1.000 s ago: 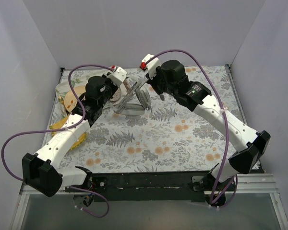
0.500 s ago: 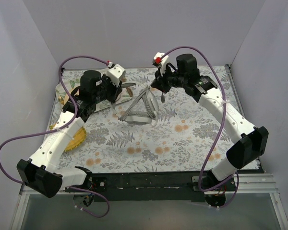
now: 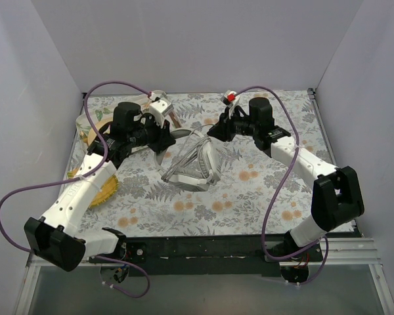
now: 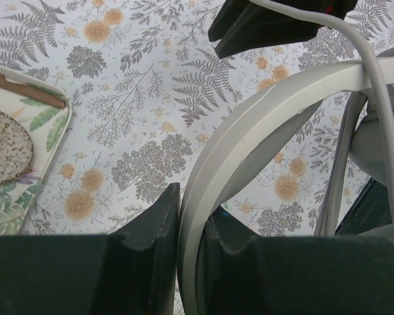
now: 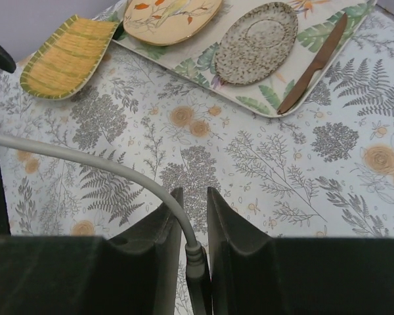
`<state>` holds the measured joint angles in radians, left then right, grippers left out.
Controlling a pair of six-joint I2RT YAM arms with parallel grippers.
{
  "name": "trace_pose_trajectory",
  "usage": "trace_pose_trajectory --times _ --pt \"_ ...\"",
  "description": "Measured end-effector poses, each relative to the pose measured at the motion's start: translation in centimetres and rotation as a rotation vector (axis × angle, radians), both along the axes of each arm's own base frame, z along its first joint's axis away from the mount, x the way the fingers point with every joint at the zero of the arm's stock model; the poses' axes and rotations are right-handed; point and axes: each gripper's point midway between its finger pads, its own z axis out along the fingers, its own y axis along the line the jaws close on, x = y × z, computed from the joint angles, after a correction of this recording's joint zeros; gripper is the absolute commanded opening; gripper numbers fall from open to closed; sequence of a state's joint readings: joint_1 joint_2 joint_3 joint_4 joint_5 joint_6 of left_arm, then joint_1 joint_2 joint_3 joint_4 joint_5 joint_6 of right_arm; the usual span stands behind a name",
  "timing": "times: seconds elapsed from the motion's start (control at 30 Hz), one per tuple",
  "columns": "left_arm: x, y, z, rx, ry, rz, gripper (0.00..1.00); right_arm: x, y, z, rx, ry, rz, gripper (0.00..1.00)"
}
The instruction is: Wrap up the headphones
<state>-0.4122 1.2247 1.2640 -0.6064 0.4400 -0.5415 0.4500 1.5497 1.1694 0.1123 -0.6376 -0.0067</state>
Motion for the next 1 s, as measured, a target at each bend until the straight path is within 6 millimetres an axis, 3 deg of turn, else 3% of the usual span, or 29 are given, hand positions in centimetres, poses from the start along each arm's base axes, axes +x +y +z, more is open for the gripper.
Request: trace_pose_trajectory --times 0.17,0.37,0.5,0.67,0.8,1.0 --pt "0.9 1.2 -1.1 -0.055 0.066 0.086 0.0 -1.2 0.3 -2.4 0.057 0.076 0.003 0.17" --pt "3.9 4.0 -1.0 -0.115 0.09 0.325 0.0 -2.2 1.7 -3.2 0.199 0.196 -0.04 0.02" --pt "5.4 5.3 -2.7 -0.102 0.131 0.461 0.0 -2.0 3.8 -4.6 0.241 0.295 -0.123 0.01" --pt "6.4 6.7 -7.6 -0.075 0.266 0.611 0.0 -2.7 6.6 -9.3 0.22 0.468 -0.209 0.02" --pt "6.6 7.3 -11.0 -0.073 0.392 0.692 0.0 -2.2 6.8 -12.4 0.212 0.576 -0.286 0.17" --pt "7.3 7.3 -14.3 -0.091 0.514 0.776 0.0 -1.5 6.1 -13.2 0.281 0.647 -0.401 0.2"
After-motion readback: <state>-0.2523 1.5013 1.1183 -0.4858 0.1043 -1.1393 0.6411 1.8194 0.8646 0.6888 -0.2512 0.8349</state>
